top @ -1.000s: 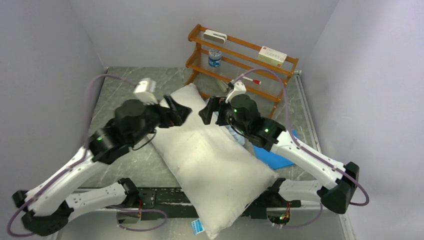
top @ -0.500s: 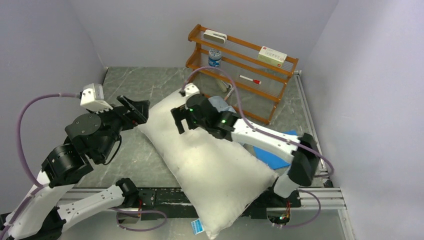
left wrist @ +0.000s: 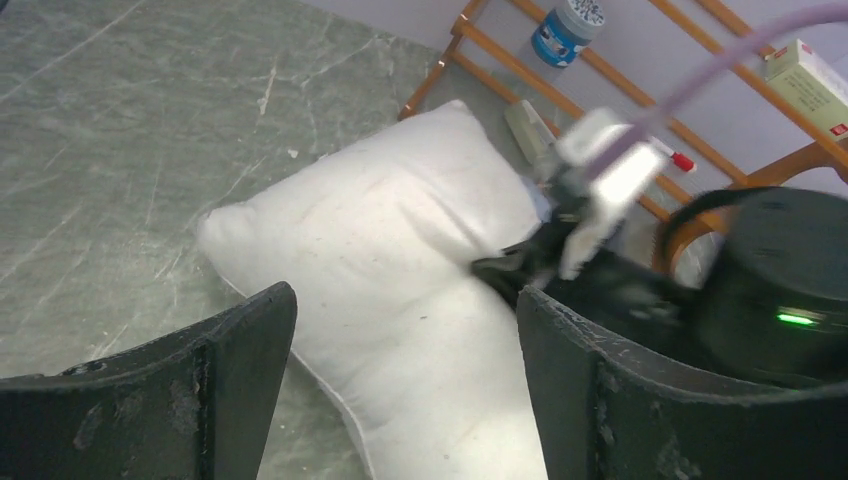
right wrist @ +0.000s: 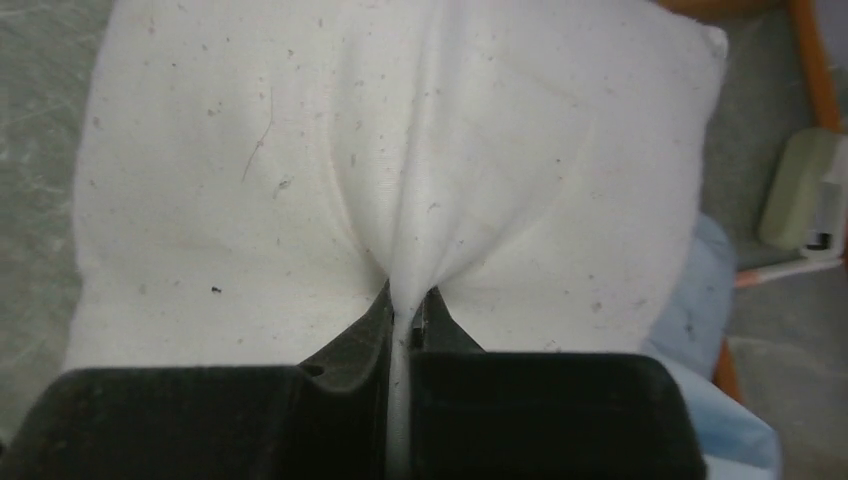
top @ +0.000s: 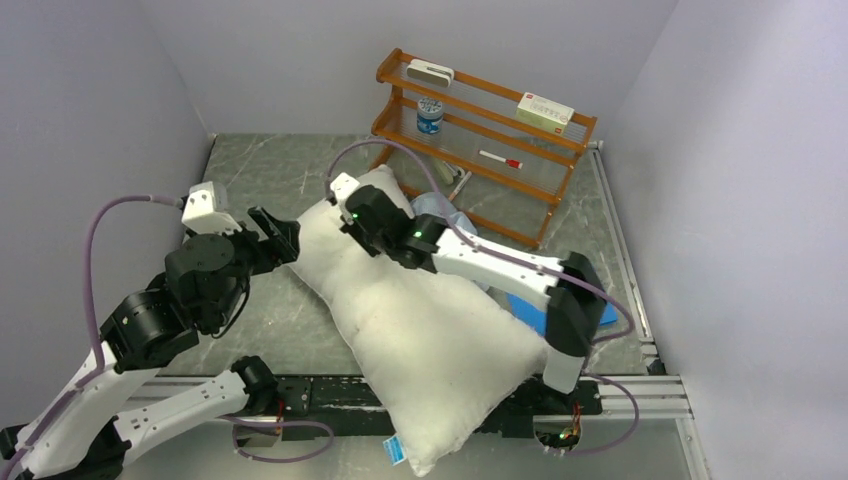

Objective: Put the pillow into the pillowcase

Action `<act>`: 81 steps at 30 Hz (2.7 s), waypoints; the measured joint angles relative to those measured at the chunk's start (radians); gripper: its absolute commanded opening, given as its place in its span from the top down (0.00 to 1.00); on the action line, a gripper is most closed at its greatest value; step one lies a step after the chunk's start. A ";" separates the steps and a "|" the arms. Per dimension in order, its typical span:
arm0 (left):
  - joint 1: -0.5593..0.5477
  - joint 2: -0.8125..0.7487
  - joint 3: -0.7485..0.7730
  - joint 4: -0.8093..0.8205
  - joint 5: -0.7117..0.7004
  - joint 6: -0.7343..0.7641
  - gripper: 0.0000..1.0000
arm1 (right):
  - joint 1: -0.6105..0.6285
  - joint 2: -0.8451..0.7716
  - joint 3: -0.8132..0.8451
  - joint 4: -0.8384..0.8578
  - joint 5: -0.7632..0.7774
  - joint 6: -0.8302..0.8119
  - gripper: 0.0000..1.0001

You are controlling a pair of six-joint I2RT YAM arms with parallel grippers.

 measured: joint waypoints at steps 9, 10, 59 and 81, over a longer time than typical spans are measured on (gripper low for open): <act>0.000 -0.044 -0.026 -0.002 0.045 -0.018 0.21 | -0.047 -0.390 -0.172 0.018 0.015 -0.056 1.00; 0.000 -0.047 -0.025 0.000 0.050 -0.019 0.22 | -0.063 -0.442 -0.196 0.028 0.011 -0.059 1.00; 0.001 0.711 -0.731 1.092 0.614 -0.338 0.19 | -0.124 -0.967 -0.235 0.107 0.084 -0.088 1.00; 0.277 0.528 -0.599 0.938 0.558 -0.298 0.95 | -0.124 -0.925 -0.293 0.126 0.026 -0.104 1.00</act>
